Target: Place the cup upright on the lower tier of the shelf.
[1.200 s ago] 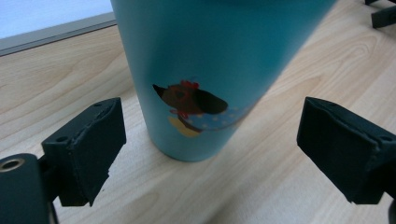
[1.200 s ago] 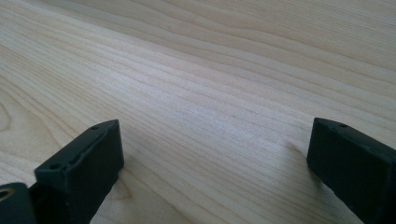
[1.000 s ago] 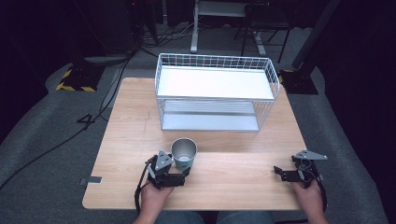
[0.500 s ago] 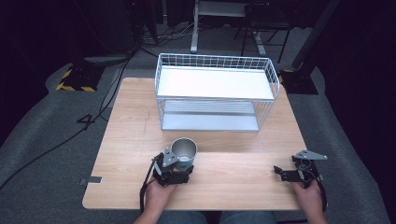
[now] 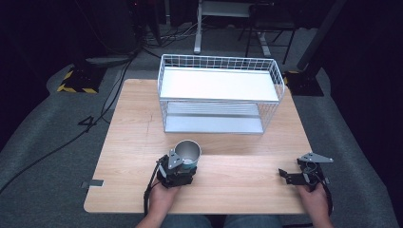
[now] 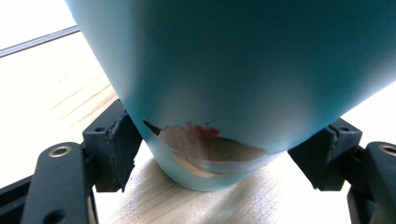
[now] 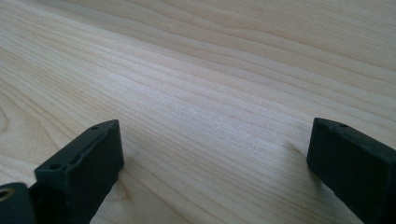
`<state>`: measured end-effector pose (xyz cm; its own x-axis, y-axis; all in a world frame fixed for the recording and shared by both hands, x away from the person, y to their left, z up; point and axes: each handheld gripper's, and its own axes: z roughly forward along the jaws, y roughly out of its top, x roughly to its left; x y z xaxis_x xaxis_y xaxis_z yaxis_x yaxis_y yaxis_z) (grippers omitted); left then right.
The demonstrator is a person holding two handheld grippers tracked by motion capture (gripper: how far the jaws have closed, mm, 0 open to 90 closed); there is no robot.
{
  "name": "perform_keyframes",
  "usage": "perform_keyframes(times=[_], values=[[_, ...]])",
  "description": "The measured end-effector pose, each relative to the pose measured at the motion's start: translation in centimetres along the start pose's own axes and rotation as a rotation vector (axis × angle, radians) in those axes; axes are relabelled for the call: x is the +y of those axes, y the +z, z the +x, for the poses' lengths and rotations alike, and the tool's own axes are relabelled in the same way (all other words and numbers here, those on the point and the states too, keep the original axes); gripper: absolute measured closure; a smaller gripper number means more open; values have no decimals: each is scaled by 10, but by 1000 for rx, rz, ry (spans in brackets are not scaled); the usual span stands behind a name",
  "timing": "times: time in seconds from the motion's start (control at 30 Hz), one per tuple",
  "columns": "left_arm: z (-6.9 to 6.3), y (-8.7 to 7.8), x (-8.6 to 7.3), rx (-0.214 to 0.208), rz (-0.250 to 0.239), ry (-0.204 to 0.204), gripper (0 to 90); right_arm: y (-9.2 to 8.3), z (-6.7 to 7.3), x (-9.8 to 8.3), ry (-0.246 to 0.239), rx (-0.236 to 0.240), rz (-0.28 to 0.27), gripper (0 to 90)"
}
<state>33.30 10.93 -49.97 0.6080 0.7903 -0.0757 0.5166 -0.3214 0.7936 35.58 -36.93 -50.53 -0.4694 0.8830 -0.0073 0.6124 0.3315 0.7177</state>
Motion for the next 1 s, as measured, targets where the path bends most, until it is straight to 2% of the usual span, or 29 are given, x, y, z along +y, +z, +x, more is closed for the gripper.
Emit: perform_keyframes(times=[0.2, 0.33, 0.43, 0.63, 0.73, 0.83, 0.87, 0.93, 1.0], values=[[1, -1, 0, -5, 1, 1, 247, 0, 0, 0, 0, 0, 0, 41], [2, -2, 0, -19, 0, -21, 248, 0, 0, 0, 0, 0, 0, 41], [2, -6, 3, -22, -11, -22, 248, 0, 0, 0, 0, 0, 0, 41], [-2, -14, 16, -29, -36, 5, 248, 0, 0, 0, 0, 0, 0, 41], [-2, -16, 24, -40, -37, 5, 248, 0, 0, 0, 4, -1, 2, 41], [-3, -15, 33, -35, -14, 19, 248, 0, 0, 0, 4, -1, 2, 41], [-5, -13, 36, -34, -12, 9, 248, 0, 0, 0, 1, -1, 0, 41], [-5, -11, 41, -30, 0, 27, 248, 0, 0, 0, 3, -1, 1, 40], [-6, -8, 47, -34, 3, 23, 248, 0, 0, 0, 3, -1, 1, 41]])
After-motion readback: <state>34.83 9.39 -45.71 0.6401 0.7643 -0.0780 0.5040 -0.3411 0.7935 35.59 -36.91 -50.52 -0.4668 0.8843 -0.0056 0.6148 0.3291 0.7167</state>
